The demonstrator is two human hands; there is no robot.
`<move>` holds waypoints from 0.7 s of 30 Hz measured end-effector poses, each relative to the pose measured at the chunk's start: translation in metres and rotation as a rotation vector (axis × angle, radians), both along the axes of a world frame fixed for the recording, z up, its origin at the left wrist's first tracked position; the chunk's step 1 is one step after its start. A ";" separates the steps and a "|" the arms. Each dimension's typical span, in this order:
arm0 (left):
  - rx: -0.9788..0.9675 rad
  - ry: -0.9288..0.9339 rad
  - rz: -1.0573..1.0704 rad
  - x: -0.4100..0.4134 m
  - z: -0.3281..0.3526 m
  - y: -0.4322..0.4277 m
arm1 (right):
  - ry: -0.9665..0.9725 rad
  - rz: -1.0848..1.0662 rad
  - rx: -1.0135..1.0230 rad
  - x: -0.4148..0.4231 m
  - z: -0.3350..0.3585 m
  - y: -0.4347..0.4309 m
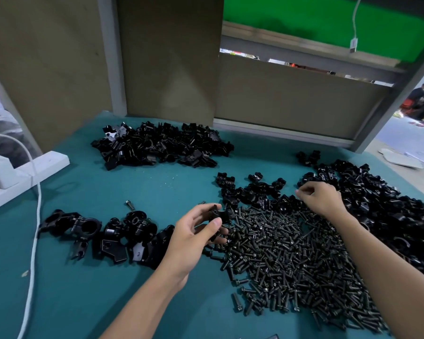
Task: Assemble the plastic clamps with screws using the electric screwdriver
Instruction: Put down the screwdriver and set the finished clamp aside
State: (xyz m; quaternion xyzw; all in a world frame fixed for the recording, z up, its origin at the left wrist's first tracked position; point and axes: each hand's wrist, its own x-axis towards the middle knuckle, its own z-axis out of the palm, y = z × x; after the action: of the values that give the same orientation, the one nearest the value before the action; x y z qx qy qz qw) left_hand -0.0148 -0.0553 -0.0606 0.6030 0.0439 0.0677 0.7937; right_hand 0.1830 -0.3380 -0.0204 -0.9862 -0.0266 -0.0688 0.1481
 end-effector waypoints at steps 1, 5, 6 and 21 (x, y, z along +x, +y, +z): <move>-0.001 0.000 -0.001 0.000 0.000 0.000 | 0.066 0.015 0.008 -0.001 0.001 0.003; -0.007 0.005 -0.004 0.000 0.000 -0.001 | 0.236 0.007 -0.031 0.002 0.008 0.013; -0.008 0.006 -0.002 0.000 0.000 -0.001 | 0.271 -0.001 -0.020 0.004 0.011 0.014; -0.214 0.046 -0.109 -0.006 0.011 -0.005 | -0.069 0.511 0.401 -0.119 0.048 0.084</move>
State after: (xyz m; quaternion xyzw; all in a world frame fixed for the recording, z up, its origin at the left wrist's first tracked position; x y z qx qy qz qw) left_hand -0.0213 -0.0602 -0.0493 0.5176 0.0361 0.0054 0.8548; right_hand 0.0642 -0.2541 0.0274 -0.8959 -0.2644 -0.0667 0.3507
